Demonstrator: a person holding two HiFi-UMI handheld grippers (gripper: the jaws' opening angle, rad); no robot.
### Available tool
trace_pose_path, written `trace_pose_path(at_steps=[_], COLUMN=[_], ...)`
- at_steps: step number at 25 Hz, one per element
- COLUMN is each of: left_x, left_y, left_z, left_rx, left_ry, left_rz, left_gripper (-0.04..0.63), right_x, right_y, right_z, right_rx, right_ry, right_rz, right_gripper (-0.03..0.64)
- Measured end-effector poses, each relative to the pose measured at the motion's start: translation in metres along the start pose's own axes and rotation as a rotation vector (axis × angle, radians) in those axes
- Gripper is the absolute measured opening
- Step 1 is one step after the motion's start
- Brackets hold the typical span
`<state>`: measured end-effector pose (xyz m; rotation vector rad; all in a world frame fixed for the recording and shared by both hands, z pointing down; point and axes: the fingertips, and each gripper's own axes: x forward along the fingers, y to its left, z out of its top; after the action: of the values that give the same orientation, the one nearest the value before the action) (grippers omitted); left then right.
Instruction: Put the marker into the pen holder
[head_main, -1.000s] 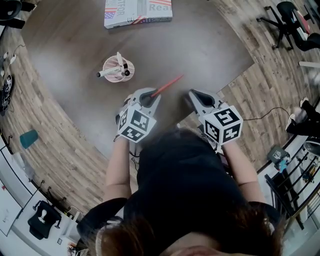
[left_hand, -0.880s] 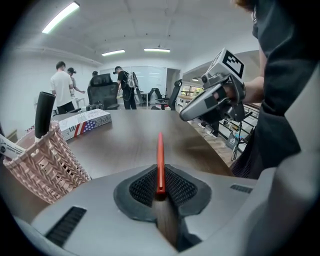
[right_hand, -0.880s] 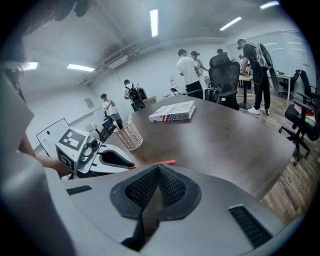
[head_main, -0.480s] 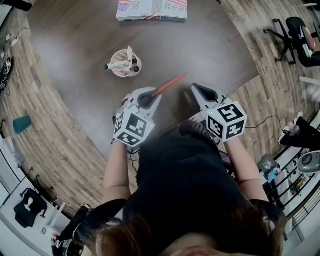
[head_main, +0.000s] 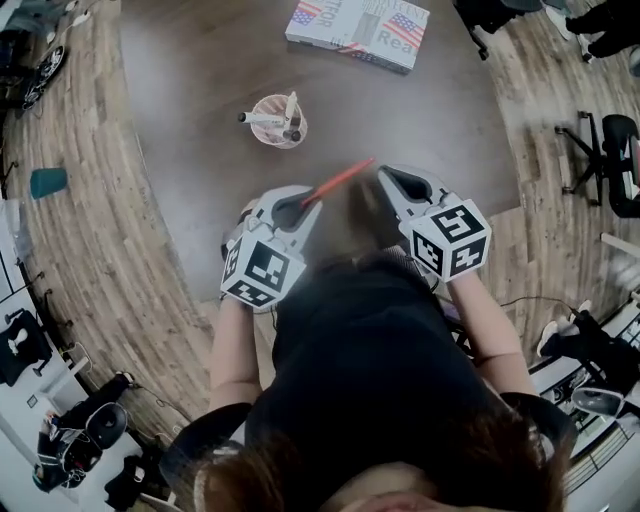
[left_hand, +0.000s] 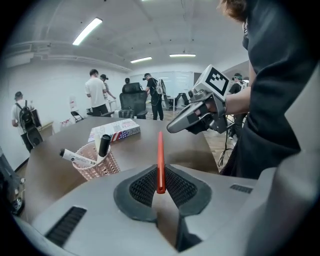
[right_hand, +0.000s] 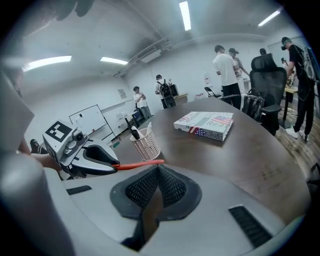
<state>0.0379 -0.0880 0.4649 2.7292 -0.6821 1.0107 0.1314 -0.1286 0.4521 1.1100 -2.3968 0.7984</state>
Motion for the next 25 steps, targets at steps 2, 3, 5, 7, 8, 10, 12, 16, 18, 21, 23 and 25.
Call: trace_pose_path(at_steps=[2,3,5,7,8,10,12,16,18,21,23,25], left_x=[-0.008,-0.012,-0.021,-0.032,-0.036,-0.046,-0.057,-0.078,-0.088,-0.099,-0.103,-0.105], left_y=[0.003,0.005,0.009,0.012,0.013,0.016,0.019,0.031,0.040,0.054,0.064,0.074], left_z=[0.001,0.003,0.005,0.010,0.013,0.022,0.026,0.028,0.029,0.027,0.022,0.014], left_rx=[-0.026,-0.043,-0.074,-0.104,-0.118,-0.137,-0.149,-0.166,-0.178,-0.176,-0.172,-0.176], left_ry=[0.007,0.008,0.007,-0.012,-0.030,-0.064,-0.076,-0.054,-0.037,0.013,0.066,0.120], left_rz=[0.042,0.063,0.103,0.134,0.143,0.160,0.187,0.256,0.290,0.344,0.377,0.401], left_gripper=[0.063,0.063,0.063,0.063,0.063,0.063,0.063,0.063,0.063,0.063,0.063,0.063], right_x=[0.003,0.006,0.011,0.016,0.018,0.023,0.026,0.030,0.032,0.036,0.041,0.045], right_y=[0.001,0.001,0.001,0.001,0.001,0.002,0.005,0.018,0.025,0.031,0.033,0.036], right_z=[0.006,0.010,0.015,0.020,0.023,0.028,0.033,0.045,0.053,0.061,0.063,0.064], right_rx=[-0.022,-0.032,-0.051,-0.069,-0.079,-0.092,-0.096,-0.115,-0.128,-0.145,-0.155,-0.162], right_ry=[0.002,0.002,0.005,0.007,0.007,0.002,-0.004,-0.022,-0.035,-0.035,-0.026,-0.017], right_rz=[0.038,0.056,0.090,0.117,0.128,0.144,0.161,0.197,0.215,0.234,0.243,0.250], right_gripper=[0.017,0.017,0.017,0.017,0.017,0.017,0.017,0.017,0.017,0.017,0.017,0.017])
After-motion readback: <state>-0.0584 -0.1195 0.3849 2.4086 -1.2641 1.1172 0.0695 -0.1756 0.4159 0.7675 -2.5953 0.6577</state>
